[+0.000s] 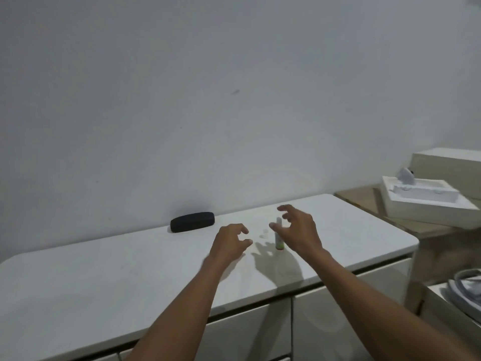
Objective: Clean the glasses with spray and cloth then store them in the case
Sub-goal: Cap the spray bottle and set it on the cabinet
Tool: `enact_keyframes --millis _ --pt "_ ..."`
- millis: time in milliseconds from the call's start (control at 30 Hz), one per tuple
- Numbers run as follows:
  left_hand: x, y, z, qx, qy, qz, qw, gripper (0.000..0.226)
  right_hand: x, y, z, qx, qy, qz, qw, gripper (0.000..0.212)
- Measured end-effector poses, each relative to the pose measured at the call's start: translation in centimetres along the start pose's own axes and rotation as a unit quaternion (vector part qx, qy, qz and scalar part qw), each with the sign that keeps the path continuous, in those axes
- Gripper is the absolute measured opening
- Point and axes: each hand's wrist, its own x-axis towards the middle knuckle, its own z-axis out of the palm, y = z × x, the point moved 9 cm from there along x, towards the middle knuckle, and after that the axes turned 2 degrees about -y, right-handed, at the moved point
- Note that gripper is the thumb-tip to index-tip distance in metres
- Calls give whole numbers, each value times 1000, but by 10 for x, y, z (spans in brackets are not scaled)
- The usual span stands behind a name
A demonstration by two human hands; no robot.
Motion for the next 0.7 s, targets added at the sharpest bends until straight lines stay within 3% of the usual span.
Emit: enact_keyframes --millis 167,367,700 --pt "12 14 25 -15 -7 10 1000 30 -11 43 17 71 -4 45 996 57" --pt "41 15 53 -53 -5 9 999 40 1 55 35 147 -17 30 989 25" --pt "65 10 80 -133 -12 2 991 26 7 60 37 169 -22 24 985 18"
